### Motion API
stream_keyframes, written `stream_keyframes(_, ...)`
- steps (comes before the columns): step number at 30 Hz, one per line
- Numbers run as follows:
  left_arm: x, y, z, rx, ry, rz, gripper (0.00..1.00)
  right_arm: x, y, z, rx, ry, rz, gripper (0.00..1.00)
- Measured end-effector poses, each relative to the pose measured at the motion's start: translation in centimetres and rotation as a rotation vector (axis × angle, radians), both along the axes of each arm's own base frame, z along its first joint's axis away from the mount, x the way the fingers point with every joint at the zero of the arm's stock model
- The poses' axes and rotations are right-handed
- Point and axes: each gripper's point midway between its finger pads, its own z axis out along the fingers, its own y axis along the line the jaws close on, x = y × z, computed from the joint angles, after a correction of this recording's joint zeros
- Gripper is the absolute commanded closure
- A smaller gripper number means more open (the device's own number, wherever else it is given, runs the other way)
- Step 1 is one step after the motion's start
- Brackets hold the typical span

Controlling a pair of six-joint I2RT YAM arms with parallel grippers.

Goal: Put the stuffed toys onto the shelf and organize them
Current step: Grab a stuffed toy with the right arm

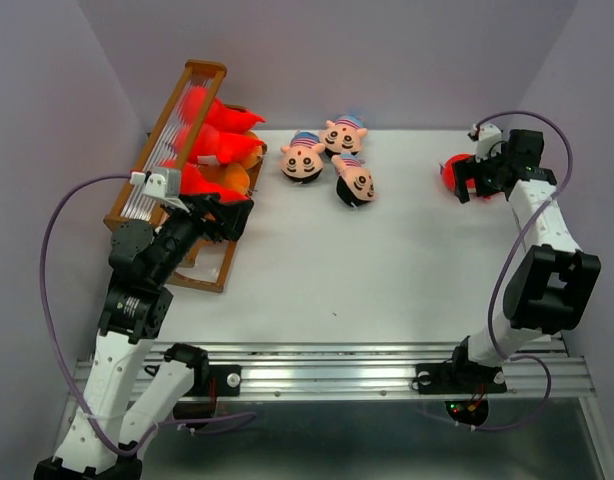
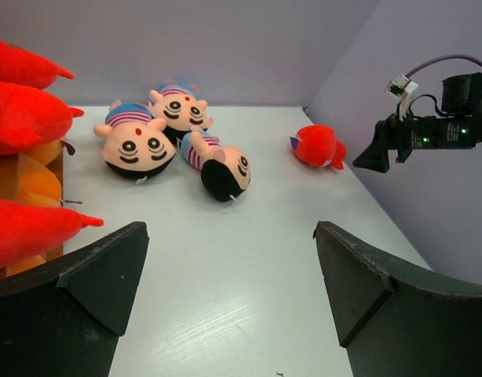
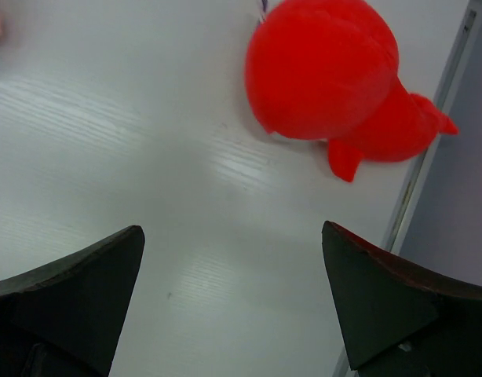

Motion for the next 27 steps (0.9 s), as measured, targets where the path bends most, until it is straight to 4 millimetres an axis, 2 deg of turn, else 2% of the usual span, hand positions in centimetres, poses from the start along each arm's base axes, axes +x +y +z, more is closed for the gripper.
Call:
stream_keyframes(1,0.0,-0.2,-0.4,-0.002,0.009,-0.01,0.01,0.1,-2.0,-1.1,-0.012,0.026,-0.042,0.0)
stream_keyframes(3,0.0,-0.5,-1.1,-0.003,0.026,-0.027,0.01,0.3,-3.7,-2.5,-0.048,0.06,-0.07,0.0)
stream_keyframes(6,-0.2,-1.3,-1.9,-0.016,0.038,-0.073,0.01,1.1,-4.4,-3.7,-0.092,0.082,-0.067,0.0)
stream_keyframes(9,-0.3,-2.1,-3.0,-0.034,0.063,-0.122,0.01,3.3,-5.0,-3.7,-0.131,0.064,-0.063,0.0)
stream_keyframes(16,0.1,-3.8,-5.7,-0.068,0.154,-0.204,0.01,10.2,-6.7,-2.7,-0.161,-0.034,-0.094,0.03)
stream_keyframes(19,0.1,-4.2,-6.8,-0.08,0.197,-0.225,0.02,12.5,-7.4,-3.8,-0.155,-0.04,-0.119,0.05)
stream_keyframes(22,0.1,-4.5,-6.6,-0.093,0.2,-0.241,0.02,13.6,-7.8,-5.5,-0.143,-0.018,-0.141,0.08)
stream_keyframes(25,0.1,-4.9,-6.3,-0.105,0.195,-0.262,0.02,14.3,-8.0,-7.3,-0.123,0.008,-0.166,0.24)
stream_keyframes(26,0.0,-5.2,-6.3,-0.107,0.196,-0.271,0.02,14.4,-8.1,-8.0,-0.118,0.018,-0.174,0.35)
stream_keyframes(27,0.0,-5.4,-6.4,-0.109,0.199,-0.279,0.02,14.4,-8.0,-8.6,-0.113,0.028,-0.176,0.43)
